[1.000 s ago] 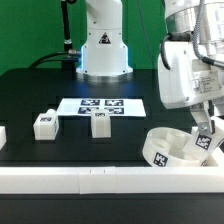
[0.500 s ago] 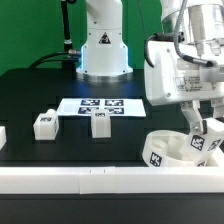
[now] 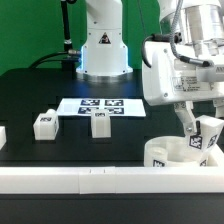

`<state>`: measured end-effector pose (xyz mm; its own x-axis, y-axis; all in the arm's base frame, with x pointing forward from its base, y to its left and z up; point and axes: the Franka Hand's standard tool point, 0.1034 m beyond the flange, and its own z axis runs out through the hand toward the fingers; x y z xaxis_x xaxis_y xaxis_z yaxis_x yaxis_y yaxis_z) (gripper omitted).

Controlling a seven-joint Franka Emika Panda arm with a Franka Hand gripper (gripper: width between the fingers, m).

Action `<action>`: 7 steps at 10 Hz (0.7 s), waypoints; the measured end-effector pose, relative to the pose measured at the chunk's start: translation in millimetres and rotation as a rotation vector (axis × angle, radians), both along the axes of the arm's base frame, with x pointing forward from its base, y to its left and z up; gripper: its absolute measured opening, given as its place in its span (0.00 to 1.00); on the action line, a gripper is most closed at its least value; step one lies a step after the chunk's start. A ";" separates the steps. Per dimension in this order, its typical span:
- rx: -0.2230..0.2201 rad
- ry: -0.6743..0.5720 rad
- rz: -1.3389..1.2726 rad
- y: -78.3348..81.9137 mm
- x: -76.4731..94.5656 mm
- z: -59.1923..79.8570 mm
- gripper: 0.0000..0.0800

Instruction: Assemble stool

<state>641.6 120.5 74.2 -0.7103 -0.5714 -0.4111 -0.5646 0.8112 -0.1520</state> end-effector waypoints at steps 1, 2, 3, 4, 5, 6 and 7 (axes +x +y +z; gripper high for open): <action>0.000 0.000 0.001 0.0 0.0 -0.1 0.77; -0.001 -0.001 0.001 0.5 0.0 0.4 0.80; 0.001 -0.020 0.012 6.5 1.3 11.5 0.81; -0.015 -0.051 0.031 5.7 2.3 26.5 0.81; -0.025 -0.079 0.048 3.4 5.0 42.1 0.81; -0.031 -0.094 0.065 1.5 8.2 50.2 0.81; -0.033 -0.090 0.066 1.5 7.1 47.1 0.81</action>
Offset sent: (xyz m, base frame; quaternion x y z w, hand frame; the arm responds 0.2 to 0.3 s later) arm -0.0141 0.0033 0.0450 0.0292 -0.0417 -0.0096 0.9987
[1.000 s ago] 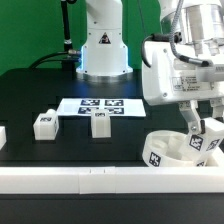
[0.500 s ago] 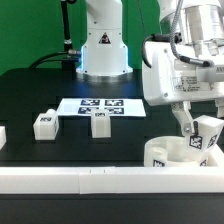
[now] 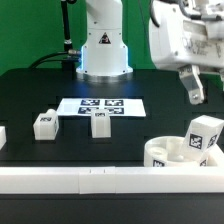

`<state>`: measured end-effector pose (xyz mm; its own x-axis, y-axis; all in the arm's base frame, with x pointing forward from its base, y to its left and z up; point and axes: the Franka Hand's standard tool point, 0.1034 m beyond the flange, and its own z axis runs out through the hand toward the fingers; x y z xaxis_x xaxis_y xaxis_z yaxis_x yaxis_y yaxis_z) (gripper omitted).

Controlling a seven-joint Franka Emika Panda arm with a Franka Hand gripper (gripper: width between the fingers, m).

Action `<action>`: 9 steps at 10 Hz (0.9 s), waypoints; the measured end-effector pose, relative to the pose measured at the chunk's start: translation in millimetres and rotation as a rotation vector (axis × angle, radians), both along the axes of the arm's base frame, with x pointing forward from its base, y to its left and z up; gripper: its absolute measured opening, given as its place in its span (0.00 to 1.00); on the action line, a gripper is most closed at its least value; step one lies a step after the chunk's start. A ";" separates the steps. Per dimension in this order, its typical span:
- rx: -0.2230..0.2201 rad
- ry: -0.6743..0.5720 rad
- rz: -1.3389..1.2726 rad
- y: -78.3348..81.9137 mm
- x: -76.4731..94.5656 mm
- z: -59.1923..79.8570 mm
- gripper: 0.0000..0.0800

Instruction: Assemble stool

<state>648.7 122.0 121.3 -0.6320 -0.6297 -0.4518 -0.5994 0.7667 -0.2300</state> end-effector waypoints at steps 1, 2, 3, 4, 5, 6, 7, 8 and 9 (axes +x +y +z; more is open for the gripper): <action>0.000 0.001 0.001 0.3 -0.2 -0.8 0.81; 0.000 0.001 0.001 0.3 -0.1 -0.6 0.81; -0.001 0.002 0.001 0.2 -0.3 -1.1 0.81; -0.001 0.002 0.001 0.2 -0.3 -1.2 0.81; -0.001 0.002 0.001 0.1 -0.4 -1.3 0.81; -0.001 0.002 0.001 0.1 -0.4 -1.4 0.81; -0.001 0.002 0.001 0.1 -0.4 -1.5 0.81; -0.001 0.002 0.001 0.1 -0.4 -1.6 0.81; -0.001 0.002 0.001 0.1 -0.5 -1.7 0.81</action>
Offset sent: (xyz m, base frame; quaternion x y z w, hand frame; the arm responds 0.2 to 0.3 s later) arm 0.0000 0.0000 0.0000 0.0000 0.0000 0.0000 1.0000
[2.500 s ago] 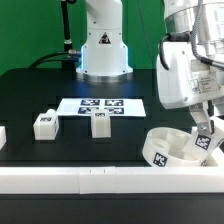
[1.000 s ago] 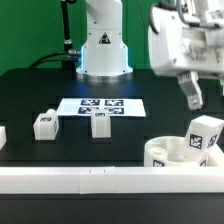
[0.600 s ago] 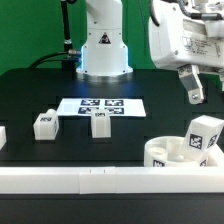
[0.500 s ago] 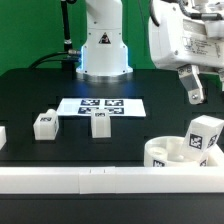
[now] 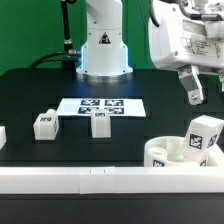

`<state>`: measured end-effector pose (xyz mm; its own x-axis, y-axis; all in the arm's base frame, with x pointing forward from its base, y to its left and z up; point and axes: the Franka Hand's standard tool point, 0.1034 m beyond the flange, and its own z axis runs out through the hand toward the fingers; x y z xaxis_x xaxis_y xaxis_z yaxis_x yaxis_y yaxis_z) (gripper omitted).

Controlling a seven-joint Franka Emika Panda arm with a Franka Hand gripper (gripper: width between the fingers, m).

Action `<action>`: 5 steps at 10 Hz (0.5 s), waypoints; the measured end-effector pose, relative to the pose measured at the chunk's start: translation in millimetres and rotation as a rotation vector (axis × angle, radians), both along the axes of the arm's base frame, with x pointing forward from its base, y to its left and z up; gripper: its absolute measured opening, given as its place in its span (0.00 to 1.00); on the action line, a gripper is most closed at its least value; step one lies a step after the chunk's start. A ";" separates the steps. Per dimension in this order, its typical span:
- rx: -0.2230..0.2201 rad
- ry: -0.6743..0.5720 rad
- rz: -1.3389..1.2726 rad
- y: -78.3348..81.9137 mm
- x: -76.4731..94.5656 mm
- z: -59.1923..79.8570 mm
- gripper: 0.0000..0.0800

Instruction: Assemble stool

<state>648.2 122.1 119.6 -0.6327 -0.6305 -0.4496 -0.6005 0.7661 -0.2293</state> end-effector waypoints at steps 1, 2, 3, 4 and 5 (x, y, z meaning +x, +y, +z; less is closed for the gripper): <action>0.000 0.000 0.000 0.0 0.0 -0.1 0.81; 0.000 0.000 0.000 0.0 0.0 -0.1 0.81; 0.000 0.000 0.000 0.0 -0.1 -0.2 0.81; 0.000 0.000 0.000 0.0 -0.1 -0.2 0.81; -0.027 -0.009 0.042 -2.3 -0.5 1.4 0.81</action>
Offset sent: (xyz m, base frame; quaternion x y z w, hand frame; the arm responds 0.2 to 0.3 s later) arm 0.0000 0.0000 0.0000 0.0000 0.0000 0.0000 1.0000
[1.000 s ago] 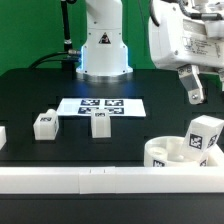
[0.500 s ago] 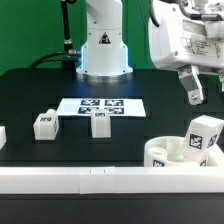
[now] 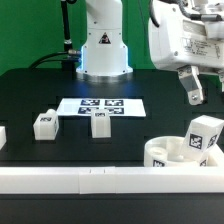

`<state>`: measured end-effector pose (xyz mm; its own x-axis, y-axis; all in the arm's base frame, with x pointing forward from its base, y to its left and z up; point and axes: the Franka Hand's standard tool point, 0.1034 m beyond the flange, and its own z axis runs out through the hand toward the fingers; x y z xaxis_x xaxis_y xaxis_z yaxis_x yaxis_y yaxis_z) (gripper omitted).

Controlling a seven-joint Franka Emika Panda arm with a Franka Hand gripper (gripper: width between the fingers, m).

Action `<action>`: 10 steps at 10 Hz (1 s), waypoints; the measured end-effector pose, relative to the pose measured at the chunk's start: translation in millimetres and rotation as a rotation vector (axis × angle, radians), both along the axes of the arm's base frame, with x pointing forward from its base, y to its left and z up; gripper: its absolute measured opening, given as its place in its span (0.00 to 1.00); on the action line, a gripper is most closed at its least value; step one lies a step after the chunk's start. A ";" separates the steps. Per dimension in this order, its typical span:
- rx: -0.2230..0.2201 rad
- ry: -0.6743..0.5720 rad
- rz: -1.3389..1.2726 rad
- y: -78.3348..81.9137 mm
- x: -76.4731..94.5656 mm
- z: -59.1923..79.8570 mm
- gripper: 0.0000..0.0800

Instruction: Assemble stool

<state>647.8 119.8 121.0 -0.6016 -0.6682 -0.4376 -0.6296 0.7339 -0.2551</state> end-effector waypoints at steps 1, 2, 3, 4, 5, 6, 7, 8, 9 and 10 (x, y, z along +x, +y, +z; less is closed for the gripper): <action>-0.054 -0.027 0.057 -12.6 -5.8 8.9 0.81; -0.118 -0.045 0.129 -24.8 -16.3 17.7 0.81; -0.180 -0.055 0.231 -30.3 -21.4 20.2 0.81; -0.234 -0.061 0.304 -36.3 -23.2 19.2 0.81; -0.263 -0.061 0.312 -41.0 -24.8 14.0 0.81; -0.318 -0.065 0.400 -42.2 -24.9 10.9 0.81; -0.361 -0.071 0.472 -44.0 -24.7 10.8 0.81; -0.390 -0.074 0.519 -45.1 -24.6 9.8 0.81; -0.451 -0.081 0.613 -46.4 -23.6 9.4 0.81; -0.511 -0.091 0.705 -50.9 -22.5 12.3 0.81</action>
Offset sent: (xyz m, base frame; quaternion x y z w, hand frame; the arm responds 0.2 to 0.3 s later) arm -0.0300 -0.0341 -0.0007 0.0108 0.0000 -0.2495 0.9683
